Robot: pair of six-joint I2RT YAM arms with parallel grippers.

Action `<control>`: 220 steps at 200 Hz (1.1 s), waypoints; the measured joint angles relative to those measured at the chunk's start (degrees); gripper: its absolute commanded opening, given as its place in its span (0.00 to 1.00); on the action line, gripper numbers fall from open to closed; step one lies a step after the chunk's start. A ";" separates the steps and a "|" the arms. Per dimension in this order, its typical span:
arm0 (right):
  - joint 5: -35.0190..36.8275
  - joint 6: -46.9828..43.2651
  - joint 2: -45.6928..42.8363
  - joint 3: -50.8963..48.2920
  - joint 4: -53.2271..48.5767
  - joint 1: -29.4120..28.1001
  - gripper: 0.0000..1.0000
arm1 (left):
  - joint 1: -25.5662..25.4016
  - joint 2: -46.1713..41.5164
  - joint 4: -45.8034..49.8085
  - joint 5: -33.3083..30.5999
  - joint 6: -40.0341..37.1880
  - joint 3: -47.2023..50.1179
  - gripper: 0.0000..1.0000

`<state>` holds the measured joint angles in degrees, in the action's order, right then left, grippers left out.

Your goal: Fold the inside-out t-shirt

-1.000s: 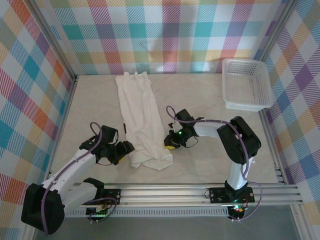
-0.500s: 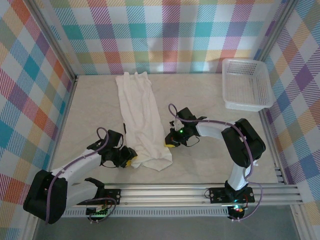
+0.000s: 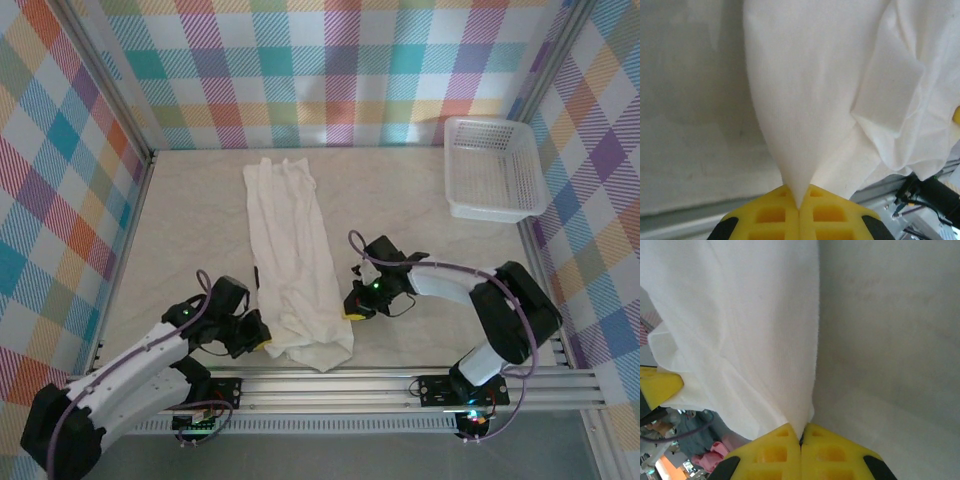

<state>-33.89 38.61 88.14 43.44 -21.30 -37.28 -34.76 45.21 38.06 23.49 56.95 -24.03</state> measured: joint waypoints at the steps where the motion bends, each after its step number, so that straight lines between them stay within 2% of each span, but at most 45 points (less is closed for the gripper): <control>1: 0.02 0.02 -0.15 0.00 -0.07 0.00 0.00 | -0.11 -0.39 0.24 0.00 0.22 0.00 0.00; 31: 1.68 -0.07 -3.08 4.35 -4.70 -0.04 0.00 | 0.07 -2.25 4.02 -1.27 1.81 -2.69 0.00; 46: 3.45 -0.07 -2.69 9.25 -5.97 -0.04 0.00 | 1.77 1.51 4.63 -1.68 1.05 -7.02 0.00; 65: 5.64 -0.46 -0.44 17.16 -6.32 0.13 0.01 | 7.06 8.68 5.07 -2.19 -2.67 -14.99 0.00; 109: 9.51 -2.64 14.62 39.30 -5.66 3.43 0.00 | 21.59 28.83 2.03 -3.10 -13.51 -35.45 0.00; 146: 11.28 -3.54 30.51 60.00 -7.06 8.02 0.00 | 28.92 48.39 -2.73 -3.21 -19.23 -55.58 0.00; 154: 11.78 -3.85 34.01 65.05 -7.43 8.72 0.05 | 29.81 52.24 -4.04 -3.63 -20.02 -59.19 0.00; 159: 12.11 -4.13 36.22 68.37 -8.02 9.14 0.13 | 30.36 54.60 -4.81 -3.76 -20.35 -61.26 0.03; 168: 12.48 -4.59 40.22 74.49 -8.98 9.75 0.38 | 31.26 58.71 -6.43 -4.07 -20.70 -64.24 0.17; 180: 12.31 -5.31 46.25 83.78 -10.16 10.40 0.53 | 32.37 64.30 -7.45 -4.02 -20.85 -68.17 0.36; 191: 12.26 -6.58 52.92 94.82 -12.92 10.88 0.62 | 33.42 69.26 -8.44 -4.13 -21.33 -71.54 0.48; 207: 12.07 -8.17 61.66 110.22 -17.86 11.74 0.69 | 35.04 74.20 -10.71 -4.35 -21.55 -73.53 0.57; 220: 11.72 -9.35 64.00 114.81 -21.64 12.46 0.71 | 36.30 74.93 -11.67 -4.07 -21.70 -72.24 0.63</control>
<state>-22.17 29.26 152.14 158.26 -42.94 -24.82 1.54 120.14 26.39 19.42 35.24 -96.27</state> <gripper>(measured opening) 0.695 0.592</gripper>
